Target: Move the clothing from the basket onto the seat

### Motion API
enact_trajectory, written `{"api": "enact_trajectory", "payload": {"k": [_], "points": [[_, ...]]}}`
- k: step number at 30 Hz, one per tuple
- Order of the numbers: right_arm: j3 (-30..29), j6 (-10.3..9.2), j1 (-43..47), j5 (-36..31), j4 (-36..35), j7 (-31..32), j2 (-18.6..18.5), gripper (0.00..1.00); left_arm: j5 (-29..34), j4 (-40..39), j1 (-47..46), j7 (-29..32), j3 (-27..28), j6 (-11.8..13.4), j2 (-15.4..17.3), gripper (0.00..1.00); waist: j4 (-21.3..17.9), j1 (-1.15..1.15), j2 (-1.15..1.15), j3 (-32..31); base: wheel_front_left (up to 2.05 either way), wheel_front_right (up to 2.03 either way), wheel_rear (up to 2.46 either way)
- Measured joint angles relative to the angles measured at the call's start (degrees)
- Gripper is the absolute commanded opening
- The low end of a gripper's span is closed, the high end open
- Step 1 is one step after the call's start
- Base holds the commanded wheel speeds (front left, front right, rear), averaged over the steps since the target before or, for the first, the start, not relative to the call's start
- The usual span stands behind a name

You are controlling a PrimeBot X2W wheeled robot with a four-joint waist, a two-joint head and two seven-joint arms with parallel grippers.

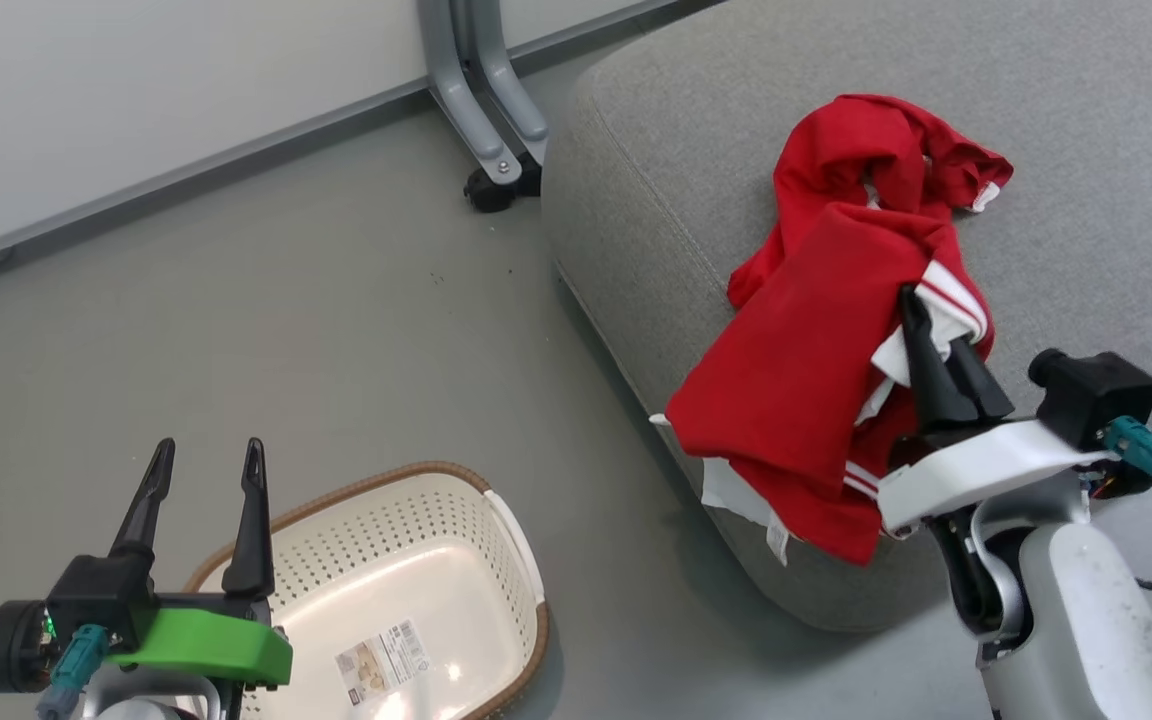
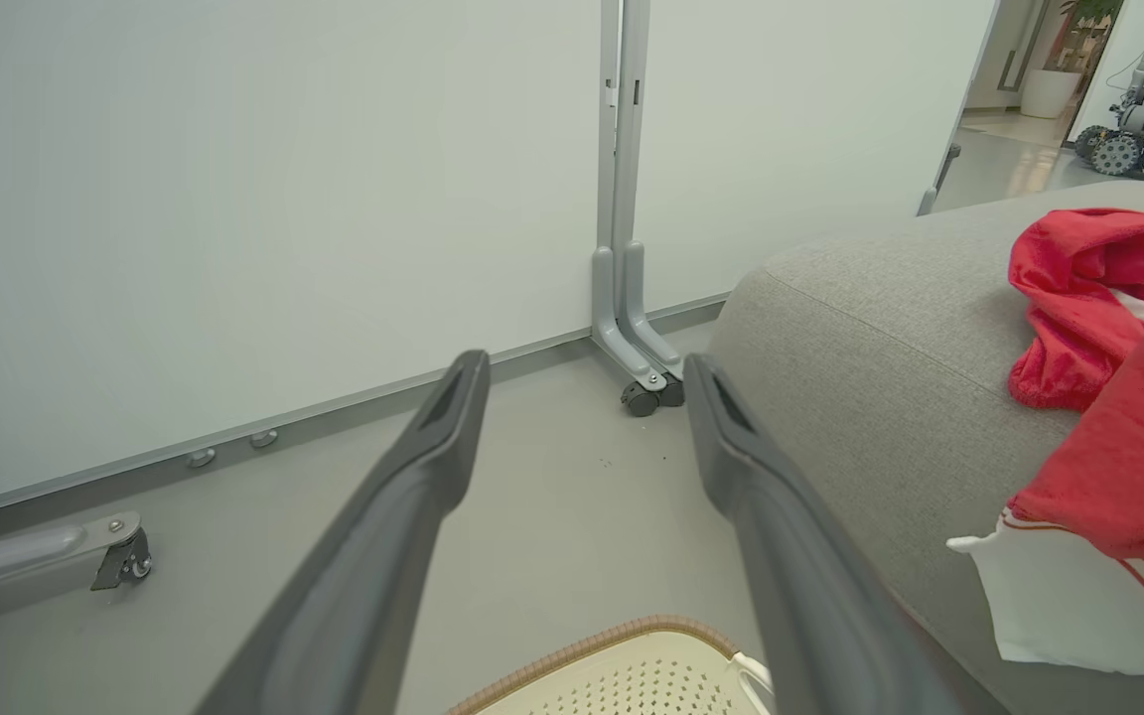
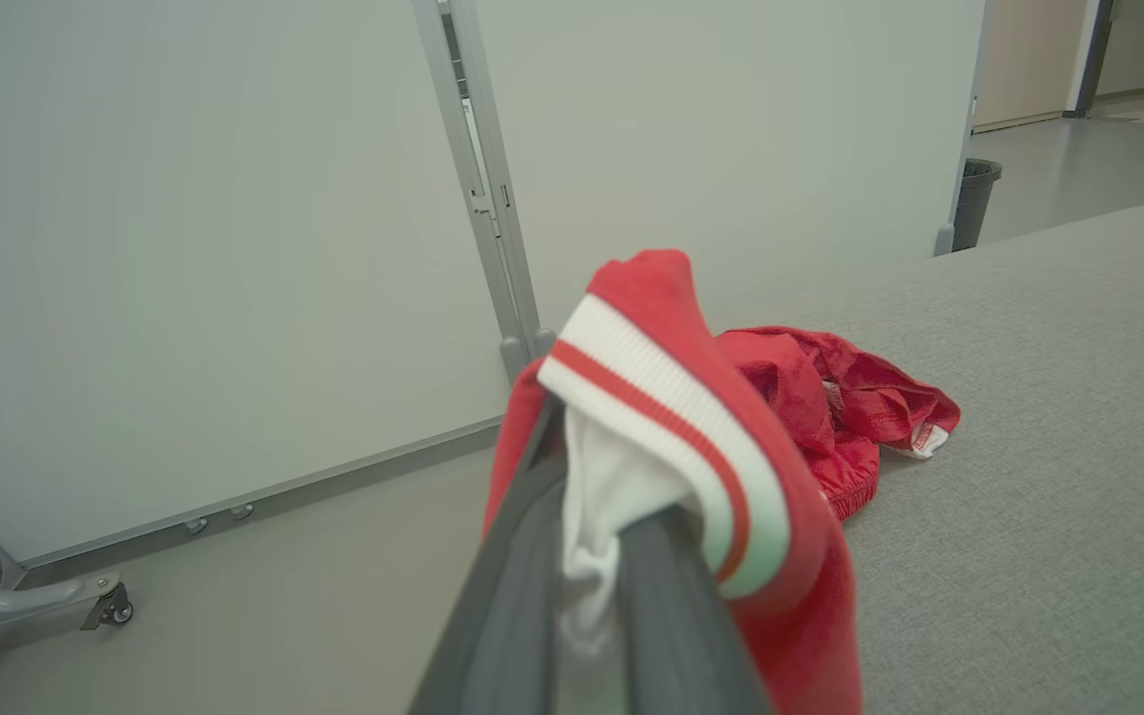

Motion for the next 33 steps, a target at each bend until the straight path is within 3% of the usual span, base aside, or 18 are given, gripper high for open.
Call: {"api": "enact_trajectory", "payload": {"k": [12,23,28,33], "points": [[-11.3,0.0,-16.7,-1.3,1.3,-1.6,-0.4,0.0,1.7,-6.2,-5.6,1.5,-0.2,-0.3,3.3,1.0,-0.7,0.0,0.0,9.1,0.0,0.0,0.0],[-21.7,0.0,-36.8,-1.7,3.6,2.1,-9.4,0.0,3.1,-11.9,-12.0,3.3,-0.7,-1.5,5.7,1.0,2.5,0.01,0.0,18.9,0.0,0.0,0.0],[-24.4,0.0,-41.3,-1.7,9.8,3.1,-11.8,0.0,3.4,-13.2,-14.6,3.5,-1.0,-1.8,6.3,1.0,4.5,0.01,0.0,23.1,0.0,0.0,0.0],[-24.5,0.01,-41.2,-1.4,20.1,2.2,-11.1,0.0,3.5,-13.3,-16.0,3.4,-1.7,-2.2,6.4,1.0,6.6,0.01,0.0,27.1,0.0,0.0,0.0]]}}
